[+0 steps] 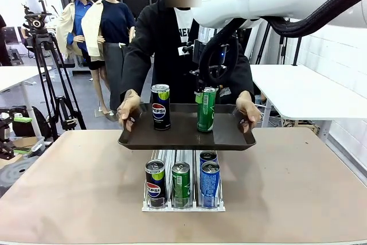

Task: Retrieve and hand over the desired beverage to the person.
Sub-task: Place the picked can on the Handle tray extended by the person.

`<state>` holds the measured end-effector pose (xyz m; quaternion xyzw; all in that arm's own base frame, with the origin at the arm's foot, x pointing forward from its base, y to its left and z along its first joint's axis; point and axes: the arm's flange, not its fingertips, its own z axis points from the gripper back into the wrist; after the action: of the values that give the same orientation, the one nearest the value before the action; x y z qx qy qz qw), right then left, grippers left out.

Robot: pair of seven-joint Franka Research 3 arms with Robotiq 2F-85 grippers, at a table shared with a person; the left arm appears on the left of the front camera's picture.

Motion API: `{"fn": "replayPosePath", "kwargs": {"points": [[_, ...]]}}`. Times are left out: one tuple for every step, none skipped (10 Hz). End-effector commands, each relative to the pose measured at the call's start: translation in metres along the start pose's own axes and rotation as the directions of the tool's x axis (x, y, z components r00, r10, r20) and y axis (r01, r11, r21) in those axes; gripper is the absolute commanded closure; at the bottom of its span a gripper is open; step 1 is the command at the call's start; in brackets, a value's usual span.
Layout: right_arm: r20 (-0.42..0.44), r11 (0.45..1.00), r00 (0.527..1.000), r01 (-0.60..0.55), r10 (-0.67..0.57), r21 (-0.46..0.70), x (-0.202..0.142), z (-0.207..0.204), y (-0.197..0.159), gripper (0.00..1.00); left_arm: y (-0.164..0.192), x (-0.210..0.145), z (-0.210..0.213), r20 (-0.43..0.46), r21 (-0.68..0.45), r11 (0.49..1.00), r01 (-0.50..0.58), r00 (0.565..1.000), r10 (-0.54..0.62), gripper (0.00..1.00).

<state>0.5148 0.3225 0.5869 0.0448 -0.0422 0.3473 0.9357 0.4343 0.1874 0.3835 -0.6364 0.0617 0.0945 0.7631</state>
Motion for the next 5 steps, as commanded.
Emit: {"fn": "replayPosePath", "kwargs": {"points": [[0.007,1.0,1.0,-0.019,0.019,0.022,-0.0052,0.0009,-0.0024,0.72,-0.0013,-0.0038,0.001,-0.001,0.006,1.0,0.001,1.0,-0.001,0.0],[0.008,1.0,1.0,-0.02,0.02,0.02,-0.0047,0.0027,-0.0018,0.58,-0.0013,-0.0038,0.001,-0.001,0.006,1.0,0.001,1.0,-0.001,0.0],[0.005,1.0,1.0,-0.021,0.021,0.02,-0.0048,0.0035,-0.0018,0.38,-0.0013,-0.0038,0.001,-0.001,0.006,1.0,0.001,1.0,-0.001,0.0],[0.006,0.999,1.0,-0.026,0.026,0.02,-0.0049,0.0039,-0.0017,0.19,-0.0013,-0.0038,0.001,-0.001,0.006,1.0,0.001,1.0,-0.001,0.0],[0.006,1.0,1.0,-0.028,0.028,0.014,-0.0051,0.0046,-0.0012,0.0,-0.0013,-0.0038,0.001,-0.001,0.006,1.0,0.001,1.0,-0.001,0.0]]}}
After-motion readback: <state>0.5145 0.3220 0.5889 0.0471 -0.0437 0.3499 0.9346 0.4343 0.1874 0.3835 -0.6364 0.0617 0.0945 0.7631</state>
